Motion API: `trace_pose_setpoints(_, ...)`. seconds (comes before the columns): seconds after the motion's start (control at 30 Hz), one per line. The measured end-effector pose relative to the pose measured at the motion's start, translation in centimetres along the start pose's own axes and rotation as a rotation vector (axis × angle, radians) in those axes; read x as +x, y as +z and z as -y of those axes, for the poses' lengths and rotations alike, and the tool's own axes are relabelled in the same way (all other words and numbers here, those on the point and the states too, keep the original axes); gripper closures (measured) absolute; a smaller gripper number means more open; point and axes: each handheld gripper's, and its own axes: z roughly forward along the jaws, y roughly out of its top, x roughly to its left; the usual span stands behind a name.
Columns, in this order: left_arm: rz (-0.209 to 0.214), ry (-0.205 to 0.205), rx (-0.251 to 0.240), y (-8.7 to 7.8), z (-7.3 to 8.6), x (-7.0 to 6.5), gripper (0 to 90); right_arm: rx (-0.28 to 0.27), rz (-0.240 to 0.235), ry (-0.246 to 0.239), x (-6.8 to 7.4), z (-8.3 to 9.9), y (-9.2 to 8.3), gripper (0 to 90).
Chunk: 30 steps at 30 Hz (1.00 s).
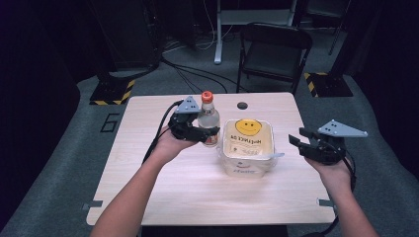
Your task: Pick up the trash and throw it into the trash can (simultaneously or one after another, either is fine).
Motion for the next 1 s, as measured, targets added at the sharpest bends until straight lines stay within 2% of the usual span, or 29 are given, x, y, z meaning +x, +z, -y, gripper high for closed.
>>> trace_pose_setpoints(0.27, 0.025, 0.012, -0.008, 1.7, -1.5, -0.9, 28.0, -0.033, -0.051, -0.054, 1.4, -2.6, 0.1, 50.1)
trace_pose_setpoints(0.47, 0.04, 0.038, -0.011, 3.0, -2.5, -1.5, 28.1, -0.059, -0.093, -0.083, 2.6, -4.3, 0.2, 50.1)
trace_pose_setpoints(0.8, 0.064, 0.026, -0.011, 5.9, -3.1, -2.1, 28.0, -0.099, -0.18, -0.13, 4.7, -7.4, 0.9, 49.7)
trace_pose_setpoints(0.83, 0.069, 0.014, -0.017, 6.3, -3.1, -2.2, 28.0, -0.102, -0.191, -0.133, 4.9, -7.7, 1.1, 49.6)
trace_pose_setpoints(1.0, 0.072, 0.041, -0.001, 7.5, -3.4, -2.7, 28.0, -0.09, -0.21, -0.156, 6.0, -8.8, 2.2, 49.3)
